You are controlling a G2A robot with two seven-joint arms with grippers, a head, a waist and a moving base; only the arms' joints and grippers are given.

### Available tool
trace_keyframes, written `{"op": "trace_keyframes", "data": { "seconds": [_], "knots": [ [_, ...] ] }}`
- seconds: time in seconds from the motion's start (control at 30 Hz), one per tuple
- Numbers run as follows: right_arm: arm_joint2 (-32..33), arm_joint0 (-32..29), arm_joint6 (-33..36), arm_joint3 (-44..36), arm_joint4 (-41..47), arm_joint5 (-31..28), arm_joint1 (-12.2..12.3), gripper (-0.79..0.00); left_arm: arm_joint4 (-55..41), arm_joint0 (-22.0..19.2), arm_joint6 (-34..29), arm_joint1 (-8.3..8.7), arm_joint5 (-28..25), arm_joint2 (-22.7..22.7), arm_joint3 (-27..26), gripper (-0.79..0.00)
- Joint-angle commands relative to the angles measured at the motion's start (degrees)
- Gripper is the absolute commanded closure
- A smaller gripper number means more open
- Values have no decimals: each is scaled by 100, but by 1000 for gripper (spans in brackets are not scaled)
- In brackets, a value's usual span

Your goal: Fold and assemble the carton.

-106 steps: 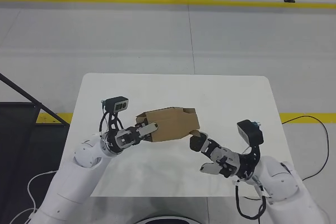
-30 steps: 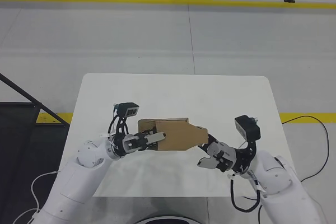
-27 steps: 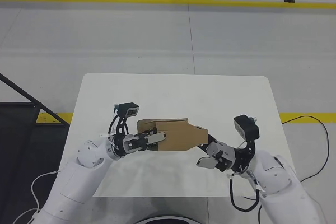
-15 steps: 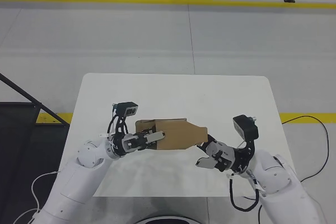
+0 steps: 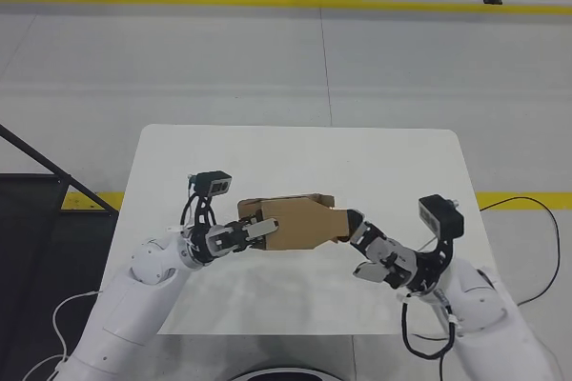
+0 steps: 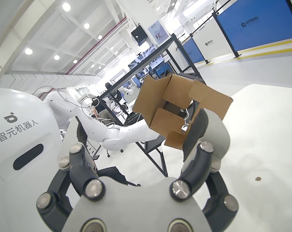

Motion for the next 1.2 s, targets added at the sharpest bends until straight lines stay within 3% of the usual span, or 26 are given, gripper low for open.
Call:
{"op": "trace_keyframes", "data": {
  "seconds": [0.0, 0.13, 0.43, 0.57, 0.93, 1.17],
  "knots": [
    [75, -49, -32, -4, 34, -40, 9, -785, 25, -4, 9, -3, 18, 5, 5, 0],
    [328, -182, -283, -5, 30, -206, 20, -785, 100, -14, 27, -6, 82, 11, 18, 0],
    [980, -813, -929, -436, -441, -1186, 23, -785, 370, -41, 93, -11, 203, 15, 42, 0],
    [1016, -923, -993, -729, -606, -1162, 18, -785, 440, -33, 148, -15, 227, 20, 27, 0],
    [696, -593, -493, -875, -681, -232, 48, -785, 303, -53, 43, -24, 185, 47, 94, 0],
    [647, -620, -663, -916, -763, -488, 35, -785, 279, -45, -6, -22, 169, 21, 104, 0]
  ]
}}
